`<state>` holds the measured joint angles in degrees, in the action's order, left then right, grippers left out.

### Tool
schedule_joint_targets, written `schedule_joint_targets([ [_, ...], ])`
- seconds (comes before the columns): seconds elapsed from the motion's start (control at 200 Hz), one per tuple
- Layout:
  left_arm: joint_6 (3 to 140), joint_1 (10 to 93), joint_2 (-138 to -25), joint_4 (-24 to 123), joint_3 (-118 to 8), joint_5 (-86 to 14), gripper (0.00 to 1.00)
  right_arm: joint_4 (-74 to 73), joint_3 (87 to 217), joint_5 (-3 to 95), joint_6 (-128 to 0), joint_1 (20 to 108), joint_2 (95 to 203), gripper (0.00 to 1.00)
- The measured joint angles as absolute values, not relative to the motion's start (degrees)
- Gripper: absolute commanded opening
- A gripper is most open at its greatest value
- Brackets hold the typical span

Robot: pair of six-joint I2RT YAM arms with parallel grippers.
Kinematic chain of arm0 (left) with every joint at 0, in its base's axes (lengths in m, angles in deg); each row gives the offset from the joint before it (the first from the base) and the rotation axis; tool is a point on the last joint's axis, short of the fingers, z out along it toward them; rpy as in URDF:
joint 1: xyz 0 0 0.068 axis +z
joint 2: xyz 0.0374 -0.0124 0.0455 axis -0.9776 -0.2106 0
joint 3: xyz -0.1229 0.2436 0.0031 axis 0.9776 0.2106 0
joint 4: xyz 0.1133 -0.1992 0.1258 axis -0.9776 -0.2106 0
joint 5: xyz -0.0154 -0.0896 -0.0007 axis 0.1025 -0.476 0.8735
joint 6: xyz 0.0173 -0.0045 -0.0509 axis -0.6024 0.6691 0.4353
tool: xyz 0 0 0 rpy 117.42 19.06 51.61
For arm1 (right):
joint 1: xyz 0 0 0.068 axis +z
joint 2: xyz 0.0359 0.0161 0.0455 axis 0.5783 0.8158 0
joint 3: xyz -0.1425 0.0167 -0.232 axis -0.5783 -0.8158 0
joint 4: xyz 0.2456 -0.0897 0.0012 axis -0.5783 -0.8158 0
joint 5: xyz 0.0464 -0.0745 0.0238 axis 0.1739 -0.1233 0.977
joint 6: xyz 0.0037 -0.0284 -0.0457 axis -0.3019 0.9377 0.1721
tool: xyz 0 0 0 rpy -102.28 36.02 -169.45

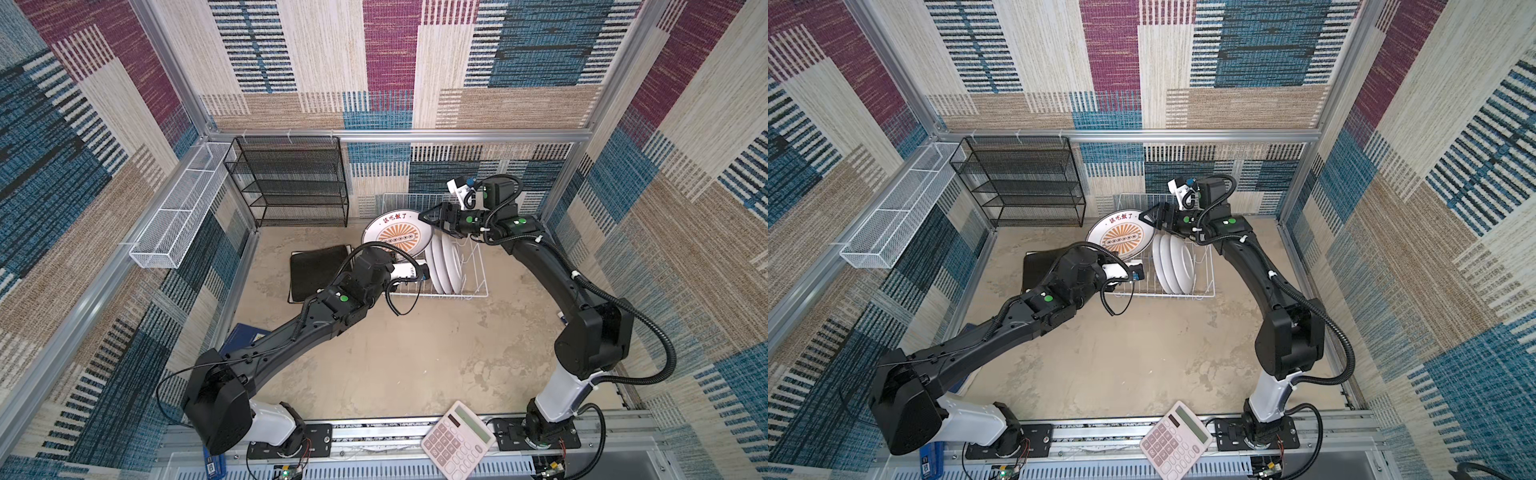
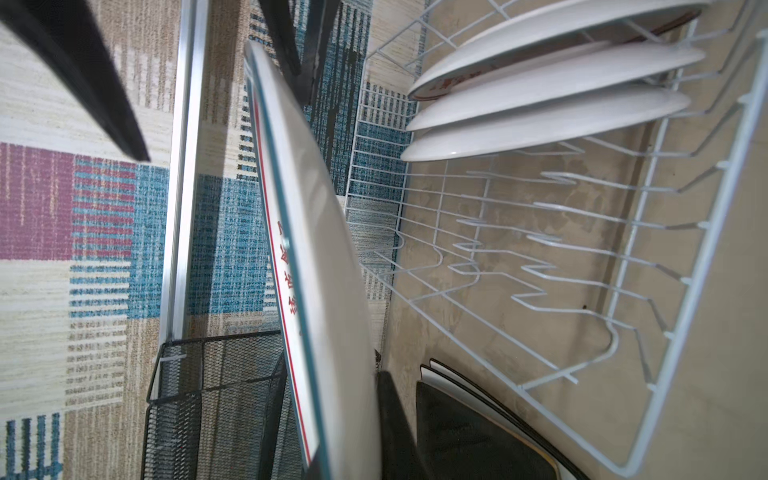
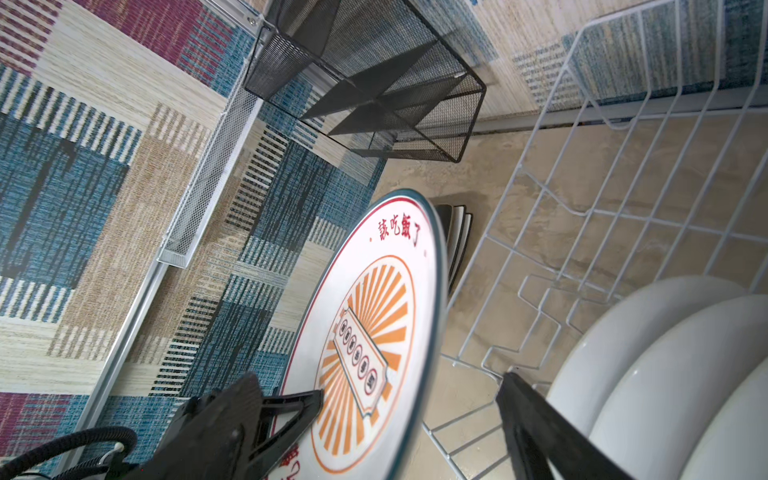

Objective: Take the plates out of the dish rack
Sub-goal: 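Tilt the printed plate toward the right gripper while the right gripper reaches its edge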

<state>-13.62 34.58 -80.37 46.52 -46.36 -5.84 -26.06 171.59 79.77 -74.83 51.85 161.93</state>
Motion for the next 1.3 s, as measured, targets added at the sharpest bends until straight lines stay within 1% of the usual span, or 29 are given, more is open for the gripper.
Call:
schedule_joint_targets([
  [0.125,-18.27,34.44,-81.46,49.95,-44.55,-4.46,0.00,-27.33,171.30,78.99,-74.41,52.74,162.76,0.78],
  [0.21,-20.42,34.23,-82.16,52.03,-44.07,-3.48,0.00,-28.09,171.10,78.46,-74.39,53.03,163.20,0.71],
  [0.27,-21.51,34.09,-82.38,53.29,-43.65,-2.84,0.00,-28.57,170.97,78.11,-74.35,53.27,163.68,0.64],
  [0.401,-23.21,33.85,-82.77,55.06,-43.02,-2.80,0.00,-29.73,170.97,78.03,-74.22,53.64,164.77,0.56],
  [0.491,-23.34,33.85,-82.95,55.72,-42.91,-2.80,0.00,-29.77,170.95,78.24,-74.19,53.70,164.99,0.46],
  [0.606,-23.43,33.85,-82.99,56.18,-42.56,-2.54,0.00,-29.82,170.95,79.27,-74.22,53.70,165.45,0.40],
  [0.681,-23.43,33.85,-83.14,56.55,-42.52,-2.34,0.00,-29.90,170.93,79.67,-74.22,53.68,165.56,0.33],
  [0.731,-23.43,33.85,-83.25,57.03,-42.52,-1.95,0.00,-29.88,170.93,79.80,-74.24,53.64,165.62,0.27],
  [0.826,-23.32,33.83,-83.27,57.29,-42.52,-1.27,0.00,-29.88,170.97,80.39,-74.72,53.62,166.10,0.22],
  [0.871,-23.28,33.83,-83.32,57.14,-42.54,-1.07,0.00,-29.88,171.00,80.67,-75.40,53.57,166.39,0.17],
  [0.997,-23.10,33.55,-83.41,56.64,-42.54,-0.02,0.00,-29.90,170.93,81.44,-80.12,53.33,166.61,0.10],
  [1.022,-23.04,33.55,-83.43,56.66,-42.54,-0.04,0.05,-29.71,170.93,81.65,-80.99,53.29,166.61,0.09],
  [1.047,-22.99,33.55,-83.49,56.66,-42.56,0.02,0.12,-29.47,170.93,81.72,-81.82,53.27,166.58,0.08],
  [1.102,-22.80,33.55,-83.80,56.81,-42.63,0.26,0.18,-29.10,170.75,81.65,-82.78,53.27,166.45,0.05],
  [1.142,-22.58,33.55,-84.11,56.86,-42.76,0.37,0.22,-28.27,170.25,81.63,-82.43,53.27,166.15,0.00],
  [1.172,-22.32,33.55,-84.46,56.83,-42.93,0.70,0.26,-27.33,169.79,81.63,-81.73,53.29,165.80,0.00],
  [1.247,-21.84,33.55,-85.15,56.94,-43.79,1.73,0.43,-24.79,168.07,82.00,-81.03,53.31,164.53,0.00],
  [1.302,-21.27,33.59,-85.31,57.31,-44.38,2.38,0.57,-23.41,166.69,82.64,-80.84,53.29,163.63,0.00],
])
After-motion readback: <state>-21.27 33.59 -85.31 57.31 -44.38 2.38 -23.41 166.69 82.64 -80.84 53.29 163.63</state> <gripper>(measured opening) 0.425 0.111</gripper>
